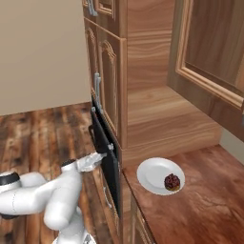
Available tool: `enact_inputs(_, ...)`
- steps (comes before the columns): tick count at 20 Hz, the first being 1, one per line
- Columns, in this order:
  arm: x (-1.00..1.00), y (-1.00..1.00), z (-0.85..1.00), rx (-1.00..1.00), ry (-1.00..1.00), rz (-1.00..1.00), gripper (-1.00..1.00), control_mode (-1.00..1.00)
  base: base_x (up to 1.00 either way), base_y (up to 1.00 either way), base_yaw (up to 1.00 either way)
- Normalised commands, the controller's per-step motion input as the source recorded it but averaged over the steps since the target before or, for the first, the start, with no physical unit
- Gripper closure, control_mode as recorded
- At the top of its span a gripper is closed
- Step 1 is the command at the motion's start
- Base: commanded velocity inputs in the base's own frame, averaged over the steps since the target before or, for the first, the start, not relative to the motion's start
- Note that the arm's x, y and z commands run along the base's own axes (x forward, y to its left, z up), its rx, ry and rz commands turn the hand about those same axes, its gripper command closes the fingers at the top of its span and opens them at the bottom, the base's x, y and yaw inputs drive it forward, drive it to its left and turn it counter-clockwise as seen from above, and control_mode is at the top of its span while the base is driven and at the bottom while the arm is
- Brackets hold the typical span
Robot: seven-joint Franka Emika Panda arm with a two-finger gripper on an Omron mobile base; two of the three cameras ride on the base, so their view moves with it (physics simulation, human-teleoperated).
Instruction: Take the baked cake out of the oven and place it on the plate for cooling. Then close the oven door.
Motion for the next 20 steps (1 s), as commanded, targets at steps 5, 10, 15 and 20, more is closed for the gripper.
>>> enact_inputs(5,0.32,-0.56,0.09,-0.03,-0.34,0.00,-1.00,-1.00,0.00,0.00,0.00)
enact_inputs(10,0.33,-0.66,0.02,0.00,-0.31,0.00,-1.00,-1.00,0.00,0.00,0.00)
enact_inputs(15,0.44,-0.71,0.00,0.00,-0.27,0.11,-1.00,-1.00,0.00,0.00,0.00)
enact_inputs(20,0.38,-0.71,0.00,0.00,-0.25,0.19,-1.00,-1.00,0.00,0.00,0.00)
